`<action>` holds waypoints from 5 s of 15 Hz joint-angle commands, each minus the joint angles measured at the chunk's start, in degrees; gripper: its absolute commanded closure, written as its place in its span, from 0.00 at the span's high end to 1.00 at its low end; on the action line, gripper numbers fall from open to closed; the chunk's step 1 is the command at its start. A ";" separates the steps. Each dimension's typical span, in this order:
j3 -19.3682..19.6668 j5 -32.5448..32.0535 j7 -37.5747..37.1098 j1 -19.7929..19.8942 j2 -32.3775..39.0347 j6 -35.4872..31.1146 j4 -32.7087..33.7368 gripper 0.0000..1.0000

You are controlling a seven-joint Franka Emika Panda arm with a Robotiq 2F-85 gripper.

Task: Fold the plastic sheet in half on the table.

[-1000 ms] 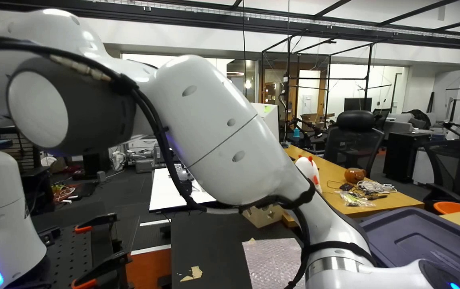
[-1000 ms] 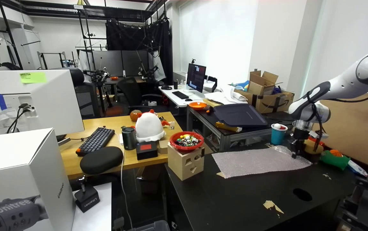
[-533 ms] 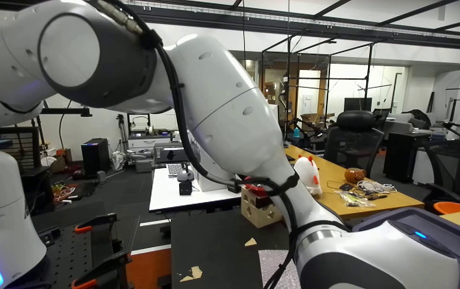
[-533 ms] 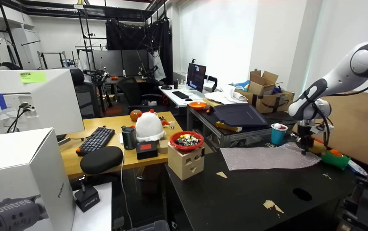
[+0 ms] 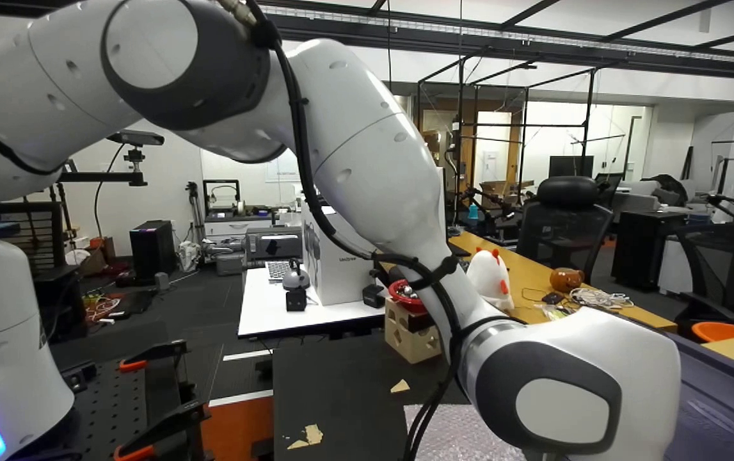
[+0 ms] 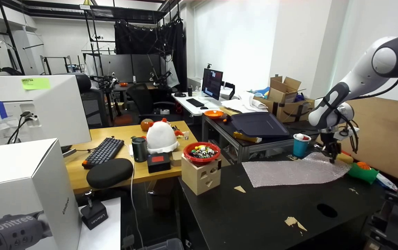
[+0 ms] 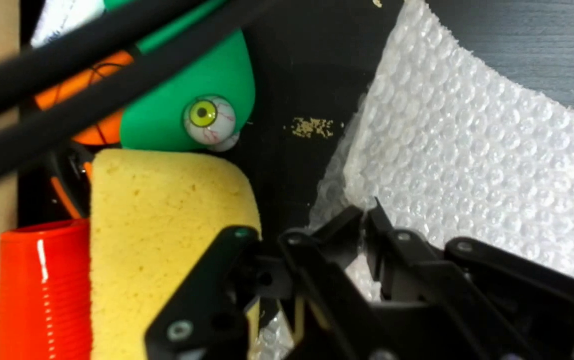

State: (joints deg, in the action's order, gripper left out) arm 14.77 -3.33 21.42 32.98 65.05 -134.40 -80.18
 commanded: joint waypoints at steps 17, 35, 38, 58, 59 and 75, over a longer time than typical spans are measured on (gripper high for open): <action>9.63 -13.23 -26.71 -18.15 -3.31 12.53 -1.83 0.01; 7.34 -17.69 -35.17 -26.52 3.82 29.30 11.58 0.01; 6.94 -17.95 -36.63 -27.85 5.53 31.27 13.96 0.01; 7.29 -19.18 -41.08 -37.01 10.44 36.60 21.16 0.01; 7.25 -19.18 -41.15 -37.53 10.29 36.34 20.90 0.01; 6.64 -18.81 -42.85 -43.56 7.64 29.85 17.88 0.01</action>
State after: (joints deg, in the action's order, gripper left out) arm 21.56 -21.77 -20.74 -9.45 74.57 -102.76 -59.57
